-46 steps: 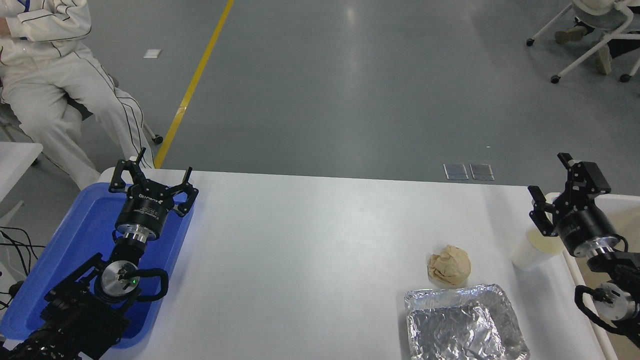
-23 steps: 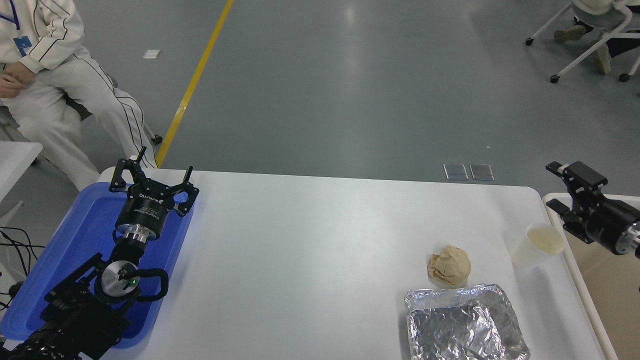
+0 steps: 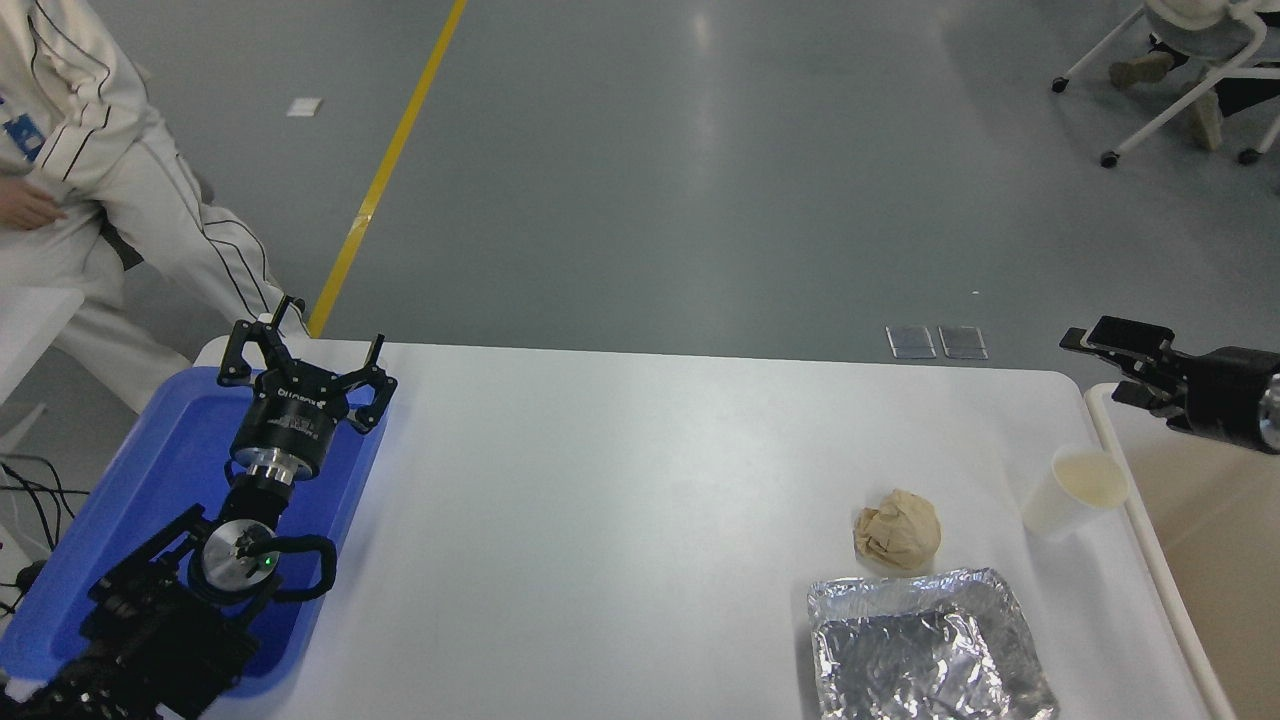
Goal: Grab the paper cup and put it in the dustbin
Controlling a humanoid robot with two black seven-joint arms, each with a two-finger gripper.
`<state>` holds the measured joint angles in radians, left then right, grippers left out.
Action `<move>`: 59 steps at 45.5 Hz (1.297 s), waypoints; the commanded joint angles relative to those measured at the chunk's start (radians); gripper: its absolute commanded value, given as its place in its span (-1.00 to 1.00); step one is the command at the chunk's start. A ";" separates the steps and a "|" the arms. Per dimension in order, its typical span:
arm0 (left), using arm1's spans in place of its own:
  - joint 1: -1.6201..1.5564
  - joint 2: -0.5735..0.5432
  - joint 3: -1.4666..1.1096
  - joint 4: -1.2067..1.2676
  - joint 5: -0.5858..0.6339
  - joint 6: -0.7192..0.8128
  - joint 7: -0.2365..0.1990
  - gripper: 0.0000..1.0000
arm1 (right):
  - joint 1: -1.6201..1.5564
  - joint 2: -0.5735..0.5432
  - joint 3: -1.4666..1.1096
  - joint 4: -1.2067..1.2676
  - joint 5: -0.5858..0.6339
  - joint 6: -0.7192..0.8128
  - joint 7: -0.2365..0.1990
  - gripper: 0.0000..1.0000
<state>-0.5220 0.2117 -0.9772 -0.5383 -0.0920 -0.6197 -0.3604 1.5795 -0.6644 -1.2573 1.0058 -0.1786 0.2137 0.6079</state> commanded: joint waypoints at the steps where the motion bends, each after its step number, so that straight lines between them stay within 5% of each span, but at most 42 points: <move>1: -0.001 0.000 0.000 0.000 0.000 0.000 0.001 1.00 | 0.232 0.094 -0.264 0.145 -0.015 0.180 0.000 1.00; 14: -0.001 0.000 0.000 0.000 0.000 0.000 0.000 1.00 | 0.404 0.103 -0.416 0.152 -0.093 0.568 -0.003 1.00; 41: 0.000 0.000 0.000 0.000 0.000 0.000 0.000 1.00 | 0.648 0.371 -0.346 0.292 -0.326 0.572 -0.014 1.00; 47: 0.000 0.000 0.000 0.000 0.000 0.000 0.000 1.00 | 0.681 0.378 -0.235 0.316 -0.450 0.572 -0.049 1.00; 59: 0.000 0.000 0.000 0.001 0.000 0.000 0.000 1.00 | 0.726 0.371 -0.186 0.309 -0.450 0.572 -0.077 1.00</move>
<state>-0.5215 0.2117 -0.9771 -0.5381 -0.0920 -0.6197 -0.3604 2.2686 -0.3054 -1.4950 1.3036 -0.5839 0.7832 0.5523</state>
